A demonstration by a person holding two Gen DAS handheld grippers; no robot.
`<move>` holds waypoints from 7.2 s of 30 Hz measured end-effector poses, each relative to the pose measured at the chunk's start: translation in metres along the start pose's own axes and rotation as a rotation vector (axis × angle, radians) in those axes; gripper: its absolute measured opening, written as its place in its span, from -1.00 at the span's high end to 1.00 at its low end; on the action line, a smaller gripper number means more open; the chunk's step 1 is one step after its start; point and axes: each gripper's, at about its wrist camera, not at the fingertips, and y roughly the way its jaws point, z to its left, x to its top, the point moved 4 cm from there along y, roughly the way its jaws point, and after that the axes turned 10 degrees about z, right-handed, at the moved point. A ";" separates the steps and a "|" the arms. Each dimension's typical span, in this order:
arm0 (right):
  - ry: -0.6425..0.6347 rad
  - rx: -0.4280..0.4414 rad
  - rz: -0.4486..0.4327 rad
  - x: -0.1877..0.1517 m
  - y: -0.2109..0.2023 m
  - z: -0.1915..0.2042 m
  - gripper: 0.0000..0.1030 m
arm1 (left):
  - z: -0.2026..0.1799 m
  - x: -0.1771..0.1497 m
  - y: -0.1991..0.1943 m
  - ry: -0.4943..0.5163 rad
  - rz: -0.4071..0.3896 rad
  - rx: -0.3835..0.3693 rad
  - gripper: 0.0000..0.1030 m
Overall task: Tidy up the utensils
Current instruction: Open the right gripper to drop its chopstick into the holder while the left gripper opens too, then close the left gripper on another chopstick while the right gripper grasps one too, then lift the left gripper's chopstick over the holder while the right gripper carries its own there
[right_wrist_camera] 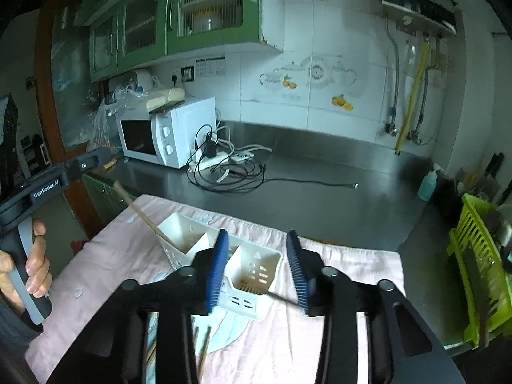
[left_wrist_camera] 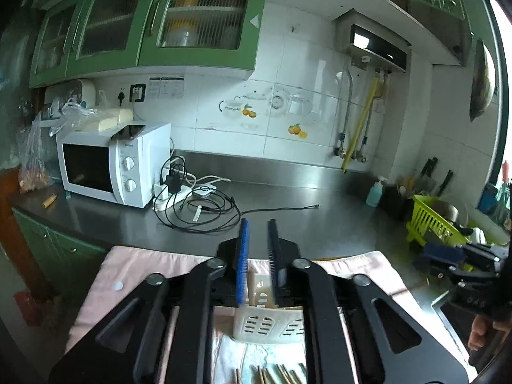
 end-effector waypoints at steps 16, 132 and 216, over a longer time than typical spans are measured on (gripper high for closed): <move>-0.015 0.047 0.030 -0.117 -0.050 0.032 -0.03 | 0.016 -0.107 -0.072 0.027 0.132 0.073 0.06; -0.034 0.079 0.082 -0.203 -0.025 0.078 0.86 | -0.001 -0.255 -0.057 0.072 0.292 0.030 0.99; 0.064 0.146 0.009 -0.138 0.021 0.074 0.87 | 0.030 -0.175 0.013 -0.021 0.204 -0.012 0.90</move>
